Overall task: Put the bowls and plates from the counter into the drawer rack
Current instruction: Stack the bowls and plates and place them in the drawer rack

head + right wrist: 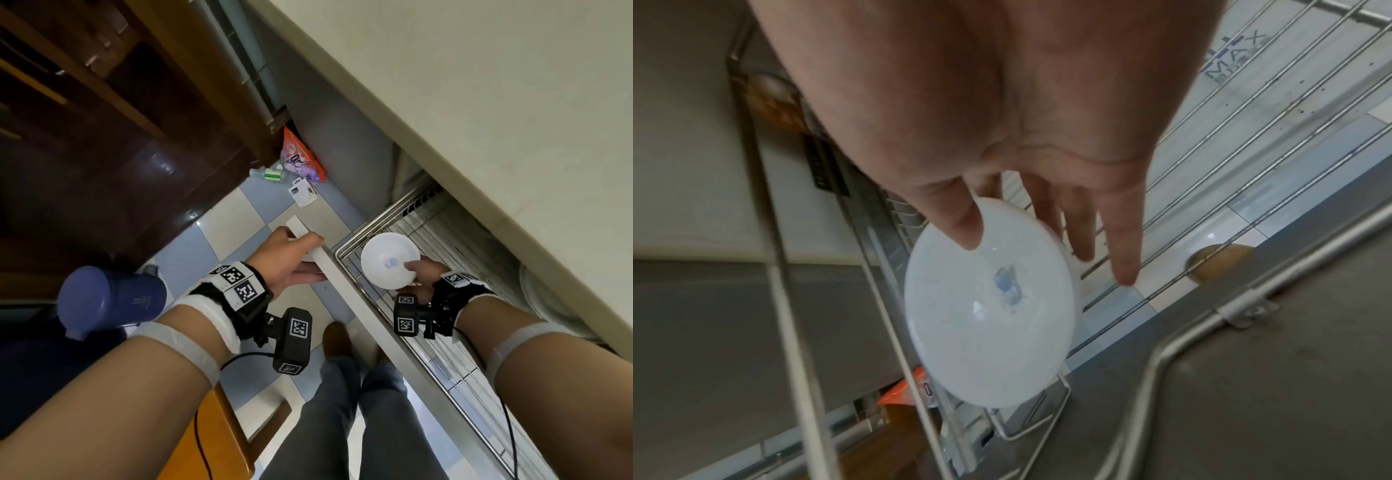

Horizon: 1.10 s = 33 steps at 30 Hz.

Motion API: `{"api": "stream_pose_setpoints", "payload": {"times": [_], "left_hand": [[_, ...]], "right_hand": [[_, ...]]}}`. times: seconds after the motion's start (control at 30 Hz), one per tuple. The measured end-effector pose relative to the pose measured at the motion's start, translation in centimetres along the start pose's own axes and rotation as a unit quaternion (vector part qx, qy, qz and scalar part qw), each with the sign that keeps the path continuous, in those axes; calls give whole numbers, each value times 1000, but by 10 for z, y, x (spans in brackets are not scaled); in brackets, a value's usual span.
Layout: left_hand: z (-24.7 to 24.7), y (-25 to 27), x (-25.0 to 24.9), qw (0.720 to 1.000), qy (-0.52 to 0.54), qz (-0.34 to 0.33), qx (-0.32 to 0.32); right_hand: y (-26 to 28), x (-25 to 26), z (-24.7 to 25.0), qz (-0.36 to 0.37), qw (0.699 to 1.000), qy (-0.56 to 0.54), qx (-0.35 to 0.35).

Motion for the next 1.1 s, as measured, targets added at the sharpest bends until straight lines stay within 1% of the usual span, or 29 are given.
{"api": "stream_pose_setpoints", "payload": {"times": [0.07, 0.17, 0.2, 0.23, 0.27, 0.3, 0.33, 0.37, 0.4, 0.47, 0.53, 0.6, 0.67, 0.73, 0.8, 0.9, 1.1], "left_hand": [[0, 1, -3, 1000, 2, 9, 7], [-1, 4, -12, 999, -16, 36, 20], [-1, 5, -17, 998, -37, 43, 20], [-1, 8, -24, 996, -84, 41, 14], [-1, 8, -32, 987, -159, 28, 8], [-1, 9, -42, 969, -247, 7, 0], [-1, 10, -54, 945, -327, -20, -9], [-3, 14, -68, 927, -373, -47, -13], [-4, 15, -83, 915, -397, -73, -7], [-11, 18, -115, 892, -435, -114, 31], [-22, 20, -147, 880, -440, -161, 75], [-33, 21, -176, 896, -388, -190, 108], [-43, 20, -204, 906, -341, -202, 147], [-52, 19, -233, 913, -303, -195, 191], [-60, 17, -257, 910, -289, -203, 219], [-68, 11, -283, 900, -287, -222, 241], [-91, -14, -313, 911, -259, -199, 252]], "right_hand": [[14, 6, 4, 9, 998, 57, -24], [62, 21, 13, 39, 989, 137, -47], [80, 26, 15, 52, 986, 153, -44], [94, 29, 18, 65, 983, 165, -40], [109, 31, 20, 76, 981, 173, -32], [123, 34, 21, 90, 981, 170, -21], [134, 37, 22, 103, 983, 155, -9], [144, 41, 22, 110, 985, 131, 0], [156, 46, 23, 107, 988, 108, 13], [191, 57, 19, 104, 990, 84, 52], [226, 67, 15, 117, 989, 50, 79], [251, 80, 18, 151, 986, 2, 69], [276, 95, 27, 194, 979, -57, 13], [299, 109, 37, 237, 962, -118, -63], [317, 117, 45, 266, 943, -165, -112], [330, 120, 48, 278, 928, -202, -146], [324, 132, 51, 278, 917, -235, -163]]}}
Point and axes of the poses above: each hand's wrist, its own y-axis away from the middle knuckle, its own z-axis out of the back of the hand, x = y × z, the point moved 1 cm from there along -y, towards the middle knuckle, and after that the axes turned 9 degrees about -z, right-handed, at the moved point
